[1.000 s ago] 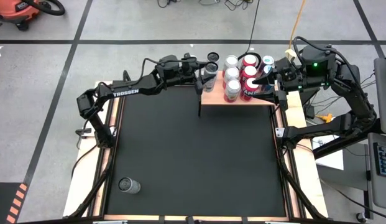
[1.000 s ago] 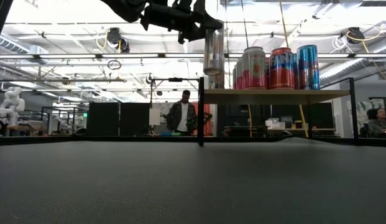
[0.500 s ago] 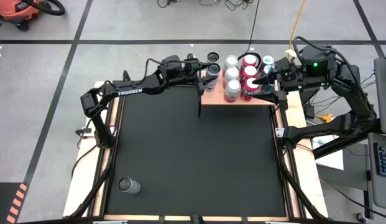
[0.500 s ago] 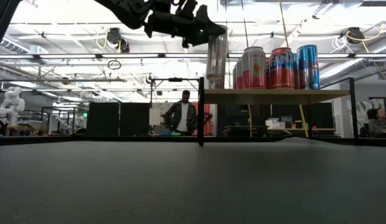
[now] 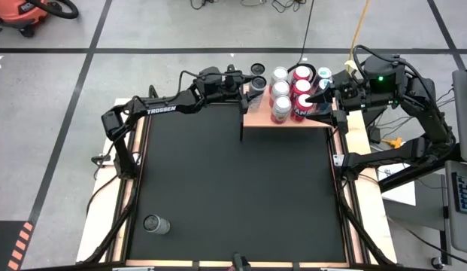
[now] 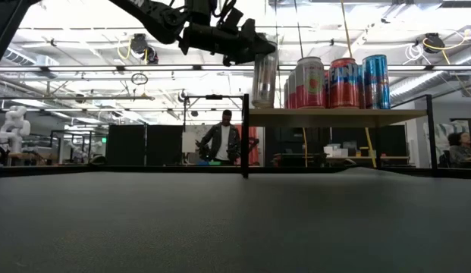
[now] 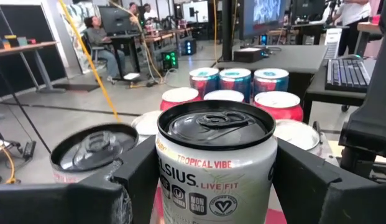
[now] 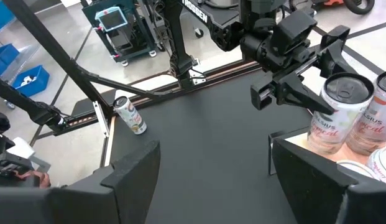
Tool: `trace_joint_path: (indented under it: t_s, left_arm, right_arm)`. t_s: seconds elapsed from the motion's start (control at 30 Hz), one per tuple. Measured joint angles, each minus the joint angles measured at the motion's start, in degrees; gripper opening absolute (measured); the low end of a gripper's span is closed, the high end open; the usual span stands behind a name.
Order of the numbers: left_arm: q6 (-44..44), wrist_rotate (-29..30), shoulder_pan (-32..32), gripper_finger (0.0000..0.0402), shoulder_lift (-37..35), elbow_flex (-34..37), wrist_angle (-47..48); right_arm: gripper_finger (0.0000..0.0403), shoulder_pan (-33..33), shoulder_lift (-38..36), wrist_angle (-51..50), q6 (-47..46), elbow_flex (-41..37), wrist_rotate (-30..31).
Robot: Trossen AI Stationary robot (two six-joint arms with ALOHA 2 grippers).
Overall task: Place canned beverage on shelf
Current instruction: Put the top white yellow soda can on the shelf aligned with the other white yellow soda can
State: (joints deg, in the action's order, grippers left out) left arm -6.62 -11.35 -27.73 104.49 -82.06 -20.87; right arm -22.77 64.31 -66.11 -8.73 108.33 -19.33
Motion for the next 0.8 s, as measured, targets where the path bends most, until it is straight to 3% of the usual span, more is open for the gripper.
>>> trace_joint_path:
  t_s: [0.8]
  left_arm:
    - [0.1,1.3,0.2,0.0252,1.1,0.0,0.9]
  right_arm:
    - [0.0286,0.0,0.0,0.2,0.4,0.0,1.5]
